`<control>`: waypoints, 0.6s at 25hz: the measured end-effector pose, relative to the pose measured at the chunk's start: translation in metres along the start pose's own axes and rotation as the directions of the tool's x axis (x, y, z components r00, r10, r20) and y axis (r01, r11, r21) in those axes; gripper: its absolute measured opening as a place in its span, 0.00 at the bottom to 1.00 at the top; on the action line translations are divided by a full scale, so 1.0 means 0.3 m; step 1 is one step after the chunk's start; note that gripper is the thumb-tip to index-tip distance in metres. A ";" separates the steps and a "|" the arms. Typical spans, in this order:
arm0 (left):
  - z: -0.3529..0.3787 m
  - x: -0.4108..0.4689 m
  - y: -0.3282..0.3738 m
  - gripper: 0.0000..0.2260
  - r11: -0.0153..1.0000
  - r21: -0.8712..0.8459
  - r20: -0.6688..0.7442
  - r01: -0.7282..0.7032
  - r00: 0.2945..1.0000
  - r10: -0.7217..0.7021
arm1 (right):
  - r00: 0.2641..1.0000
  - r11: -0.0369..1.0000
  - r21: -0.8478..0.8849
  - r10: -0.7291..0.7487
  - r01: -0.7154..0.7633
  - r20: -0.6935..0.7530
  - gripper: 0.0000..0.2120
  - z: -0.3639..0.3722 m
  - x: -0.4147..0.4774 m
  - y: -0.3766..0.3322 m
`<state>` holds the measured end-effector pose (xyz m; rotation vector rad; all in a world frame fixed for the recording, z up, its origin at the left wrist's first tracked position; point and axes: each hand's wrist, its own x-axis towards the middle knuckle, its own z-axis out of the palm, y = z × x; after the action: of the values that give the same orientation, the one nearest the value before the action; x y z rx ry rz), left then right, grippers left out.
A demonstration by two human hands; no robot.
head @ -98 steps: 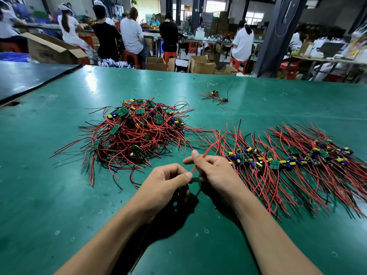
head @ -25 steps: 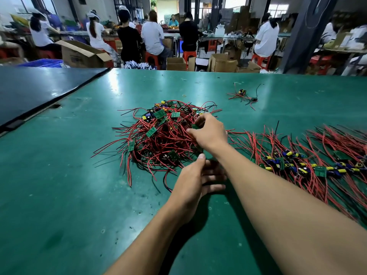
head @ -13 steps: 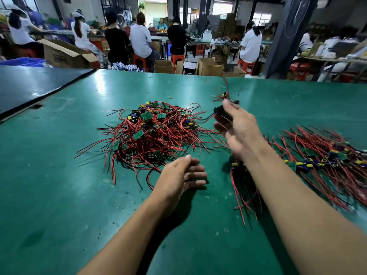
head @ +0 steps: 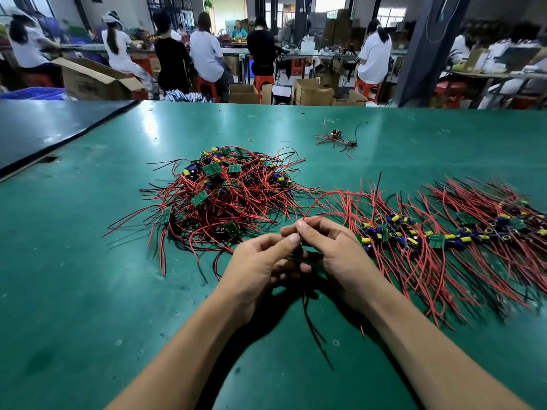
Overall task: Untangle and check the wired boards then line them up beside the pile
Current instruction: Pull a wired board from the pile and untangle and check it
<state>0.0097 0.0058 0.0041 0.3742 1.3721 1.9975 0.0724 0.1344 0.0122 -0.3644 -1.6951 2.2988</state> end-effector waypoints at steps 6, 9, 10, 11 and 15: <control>0.004 -0.024 0.004 0.11 0.990 0.139 0.109 -0.004 0.994 -0.012 | 0.996 0.988 -0.154 -0.006 -0.008 -0.088 0.12 -0.019 0.001 -0.019; 0.005 -0.034 0.003 0.11 0.983 0.182 0.147 0.009 0.988 -0.037 | 0.994 0.964 -0.260 0.024 -0.050 -0.104 0.12 -0.028 -0.003 -0.029; 0.003 -0.035 0.003 0.09 0.979 0.203 0.157 0.006 0.987 -0.039 | 0.996 0.960 -0.274 0.036 -0.059 -0.088 0.12 -0.031 -0.009 -0.031; 0.000 -0.035 0.002 0.08 0.972 0.234 0.165 -0.008 0.986 -0.032 | 0.997 0.956 -0.286 0.053 -0.068 -0.062 0.12 -0.030 -0.016 -0.035; 0.004 -0.033 -0.011 0.07 0.922 0.362 0.164 -0.136 0.983 0.081 | 0.995 0.877 -0.471 0.099 -0.092 -0.010 0.23 -0.032 -0.027 -0.029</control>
<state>0.0187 0.0008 0.0030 0.7695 1.6656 1.7477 0.0839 0.1425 0.0183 -0.5359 -2.2868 1.9233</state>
